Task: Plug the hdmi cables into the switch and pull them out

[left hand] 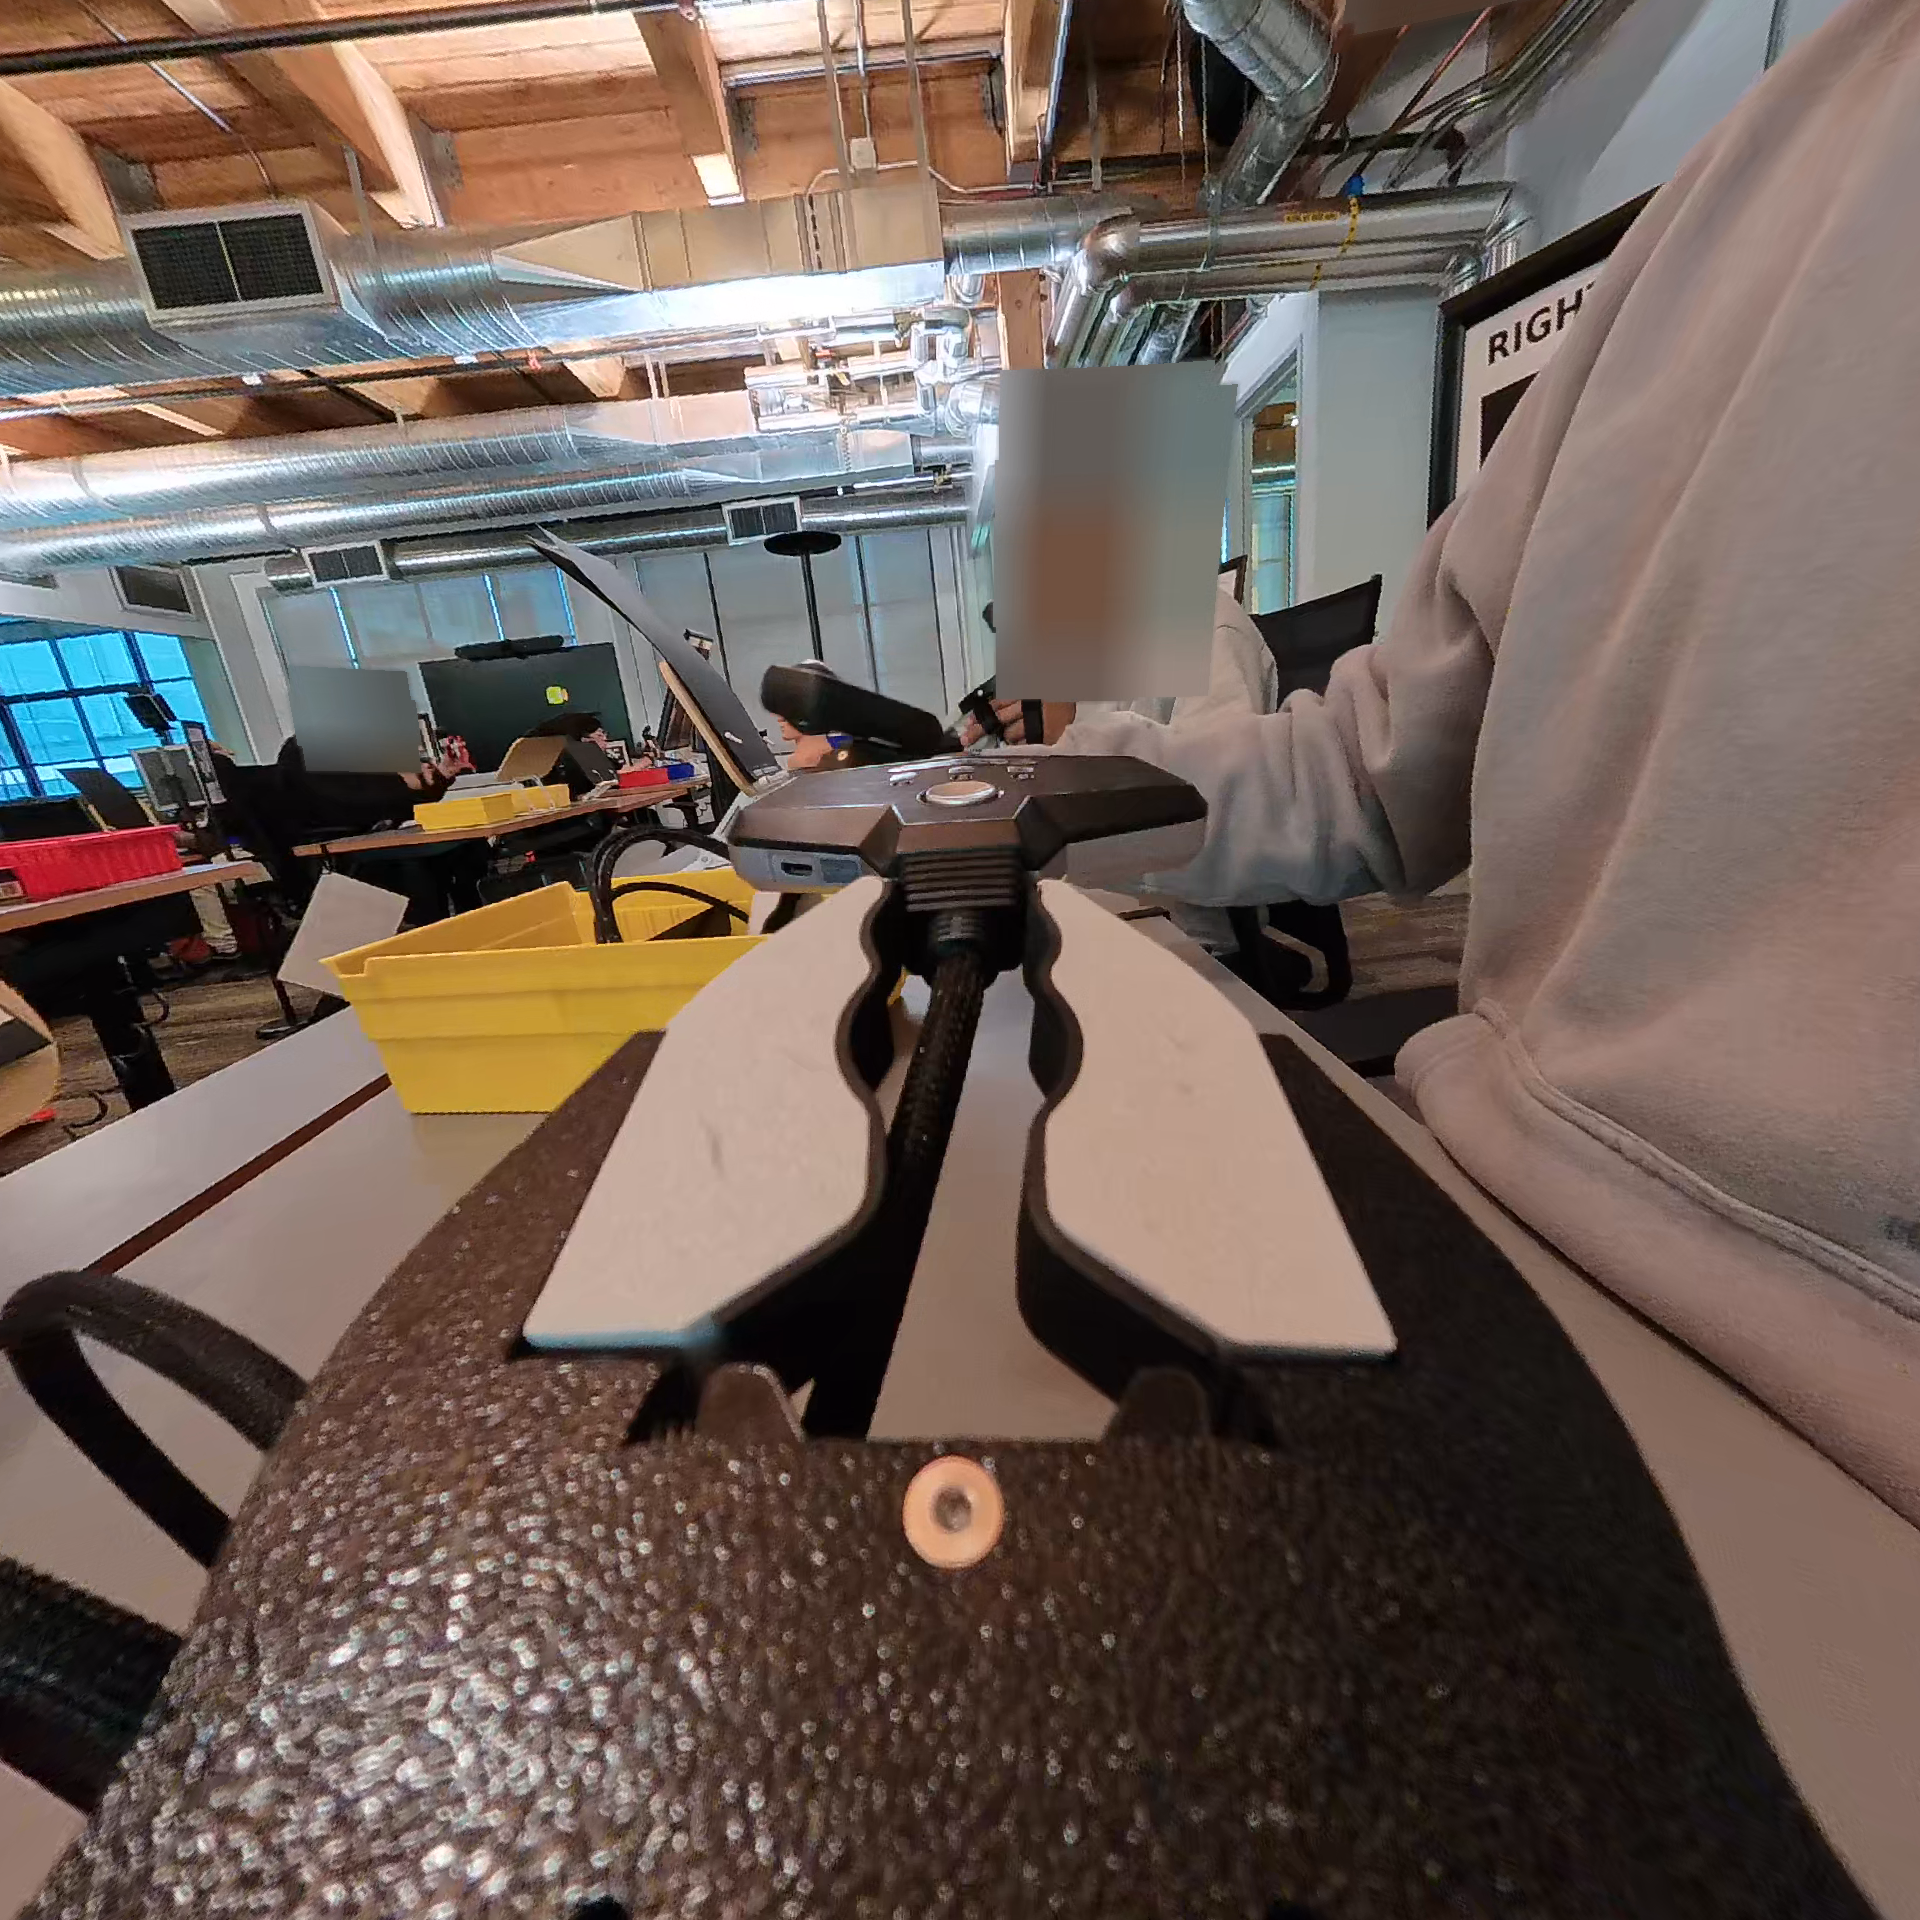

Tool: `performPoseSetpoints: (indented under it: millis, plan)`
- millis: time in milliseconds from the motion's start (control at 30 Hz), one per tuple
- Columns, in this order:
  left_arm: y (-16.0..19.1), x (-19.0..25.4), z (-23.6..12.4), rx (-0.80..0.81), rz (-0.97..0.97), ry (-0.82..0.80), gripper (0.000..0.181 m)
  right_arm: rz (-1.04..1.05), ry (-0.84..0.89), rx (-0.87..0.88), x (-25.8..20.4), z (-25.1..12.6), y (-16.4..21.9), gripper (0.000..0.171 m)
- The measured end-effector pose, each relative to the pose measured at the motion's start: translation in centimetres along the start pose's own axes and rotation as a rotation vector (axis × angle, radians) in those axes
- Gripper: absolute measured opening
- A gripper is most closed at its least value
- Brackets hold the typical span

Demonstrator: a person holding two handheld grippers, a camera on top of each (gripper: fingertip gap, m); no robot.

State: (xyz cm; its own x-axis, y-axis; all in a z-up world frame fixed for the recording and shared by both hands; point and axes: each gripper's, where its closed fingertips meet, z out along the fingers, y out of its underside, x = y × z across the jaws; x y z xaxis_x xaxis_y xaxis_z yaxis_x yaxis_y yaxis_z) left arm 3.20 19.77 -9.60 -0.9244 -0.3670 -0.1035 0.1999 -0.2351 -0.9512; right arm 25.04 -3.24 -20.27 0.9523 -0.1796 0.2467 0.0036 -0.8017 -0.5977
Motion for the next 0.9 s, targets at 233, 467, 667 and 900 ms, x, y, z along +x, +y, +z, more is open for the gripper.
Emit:
performPoseSetpoints:
  millis: [233, 467, 667, 900]
  plan:
    - [0.7, 0.2, 0.6, -0.025, -0.012, 0.016, 0.022, 0.106, 0.021, 0.049, 0.2, -0.5, -1.0, 0.063]
    - [1.1, 0.6, 1.5, -0.053, 0.013, 0.029, 0.022, 0.511, -0.415, 0.481, -8.6, -5.6, -12.4, 0.083]
    - [1.7, 1.1, 2.4, -0.095, 0.048, 0.04, 0.022, 0.946, -1.076, 0.516, -18.5, -4.9, -18.4, 0.081]
    - [3.2, 1.1, 3.0, -0.198, 0.113, 0.018, 0.022, 1.015, -1.158, 0.431, -21.8, -3.1, -20.0, 0.05]
